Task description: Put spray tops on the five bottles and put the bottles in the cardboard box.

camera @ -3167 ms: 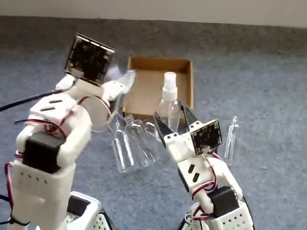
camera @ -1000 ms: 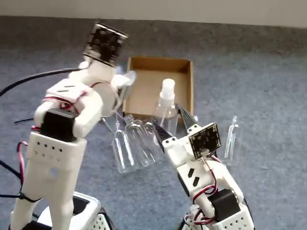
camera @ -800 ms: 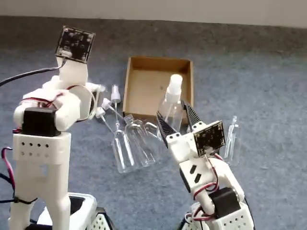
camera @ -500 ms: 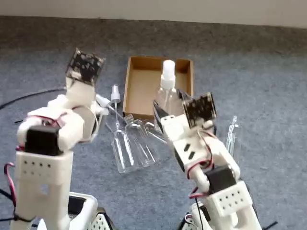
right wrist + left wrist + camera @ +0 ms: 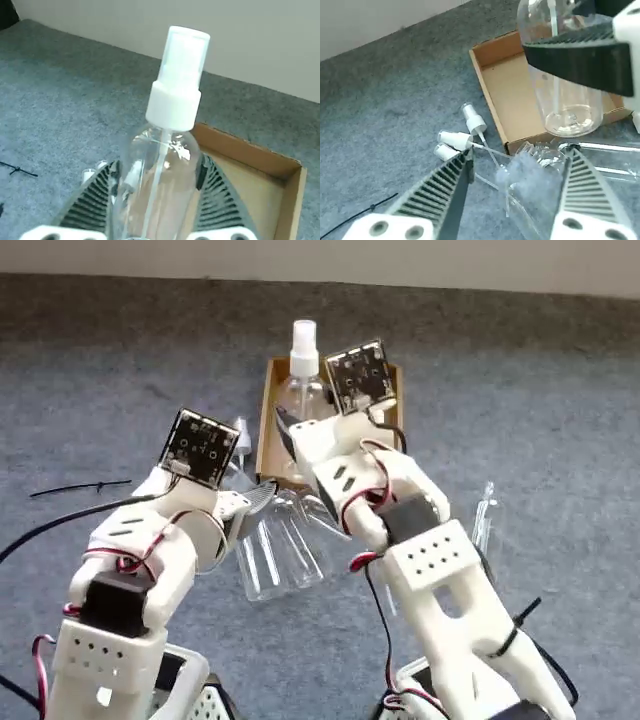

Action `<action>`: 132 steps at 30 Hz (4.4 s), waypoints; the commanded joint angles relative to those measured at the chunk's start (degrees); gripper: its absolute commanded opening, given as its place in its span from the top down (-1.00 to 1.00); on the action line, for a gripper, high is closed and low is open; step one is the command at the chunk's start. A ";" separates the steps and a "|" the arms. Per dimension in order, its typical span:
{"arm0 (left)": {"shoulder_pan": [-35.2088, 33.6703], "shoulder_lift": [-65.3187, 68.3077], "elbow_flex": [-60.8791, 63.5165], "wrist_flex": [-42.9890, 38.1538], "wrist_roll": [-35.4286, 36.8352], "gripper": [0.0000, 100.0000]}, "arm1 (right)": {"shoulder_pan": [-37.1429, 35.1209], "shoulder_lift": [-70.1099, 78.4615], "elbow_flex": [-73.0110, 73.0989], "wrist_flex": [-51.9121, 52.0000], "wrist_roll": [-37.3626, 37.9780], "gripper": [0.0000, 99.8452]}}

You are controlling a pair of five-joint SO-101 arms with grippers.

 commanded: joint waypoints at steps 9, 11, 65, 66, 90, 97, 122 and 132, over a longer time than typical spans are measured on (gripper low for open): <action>1.10 -11.12 12.70 -9.76 5.01 0.46 | -4.70 -2.15 -3.38 -2.59 -0.53 0.99; 1.01 -11.30 12.79 -9.67 5.01 0.46 | -4.62 -3.82 -2.15 -2.59 -0.53 0.99; -8.57 -10.77 21.93 -20.92 2.81 0.47 | 7.08 59.56 -46.81 -26.86 3.34 0.99; -8.57 -10.77 21.93 -20.92 2.81 0.47 | 7.08 60.18 -46.64 -27.91 3.43 0.99; -8.57 -10.77 21.93 -20.92 2.73 0.47 | 7.08 64.84 -36.09 -39.08 3.60 0.99; -8.57 -10.77 21.93 -20.92 2.73 0.47 | 7.60 65.01 -33.27 -40.75 3.60 0.99; -8.57 -10.77 22.02 -20.92 2.73 0.47 | 6.37 65.10 -33.01 -40.40 10.29 0.71; -8.57 -10.77 22.02 -20.92 2.73 0.47 | 6.29 65.10 -32.92 -40.31 10.02 0.52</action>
